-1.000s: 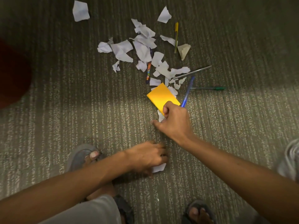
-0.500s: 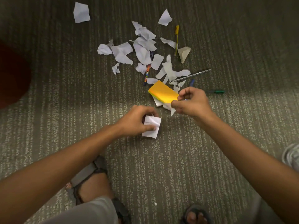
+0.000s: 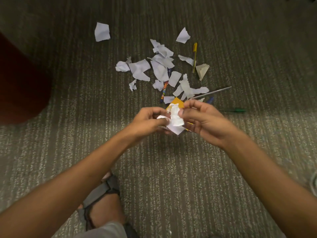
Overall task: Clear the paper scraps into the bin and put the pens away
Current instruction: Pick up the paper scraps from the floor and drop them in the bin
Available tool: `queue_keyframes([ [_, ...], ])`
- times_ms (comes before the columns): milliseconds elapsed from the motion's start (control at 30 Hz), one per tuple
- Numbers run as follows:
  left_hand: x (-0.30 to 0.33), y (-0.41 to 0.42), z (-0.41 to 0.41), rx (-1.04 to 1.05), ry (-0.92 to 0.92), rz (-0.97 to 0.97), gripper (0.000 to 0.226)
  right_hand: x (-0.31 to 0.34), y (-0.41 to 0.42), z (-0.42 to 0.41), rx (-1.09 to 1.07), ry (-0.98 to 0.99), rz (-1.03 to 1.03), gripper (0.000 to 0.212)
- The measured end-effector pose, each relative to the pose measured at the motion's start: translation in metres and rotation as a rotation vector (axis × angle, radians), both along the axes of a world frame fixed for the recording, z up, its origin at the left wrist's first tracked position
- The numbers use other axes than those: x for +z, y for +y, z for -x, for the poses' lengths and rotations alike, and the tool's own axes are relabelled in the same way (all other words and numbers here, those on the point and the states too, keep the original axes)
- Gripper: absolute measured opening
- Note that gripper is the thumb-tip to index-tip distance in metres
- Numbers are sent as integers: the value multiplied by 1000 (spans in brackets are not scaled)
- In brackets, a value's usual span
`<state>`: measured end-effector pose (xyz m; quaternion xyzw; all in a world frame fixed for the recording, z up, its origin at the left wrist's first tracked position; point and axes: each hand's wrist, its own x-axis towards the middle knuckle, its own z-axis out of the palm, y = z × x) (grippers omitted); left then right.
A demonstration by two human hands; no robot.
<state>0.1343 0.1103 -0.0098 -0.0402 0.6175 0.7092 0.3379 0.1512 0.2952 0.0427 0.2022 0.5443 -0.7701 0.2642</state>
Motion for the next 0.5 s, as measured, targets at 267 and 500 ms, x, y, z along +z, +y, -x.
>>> queue_keyframes([
  [267, -4, -10, 9, 62, -130, -192, 40, -26, -26, 10, 22, 248, -702, 22],
  [500, -17, -19, 36, 459, -38, 162, 7, -34, -26, 60, 3, 358, -889, 25],
])
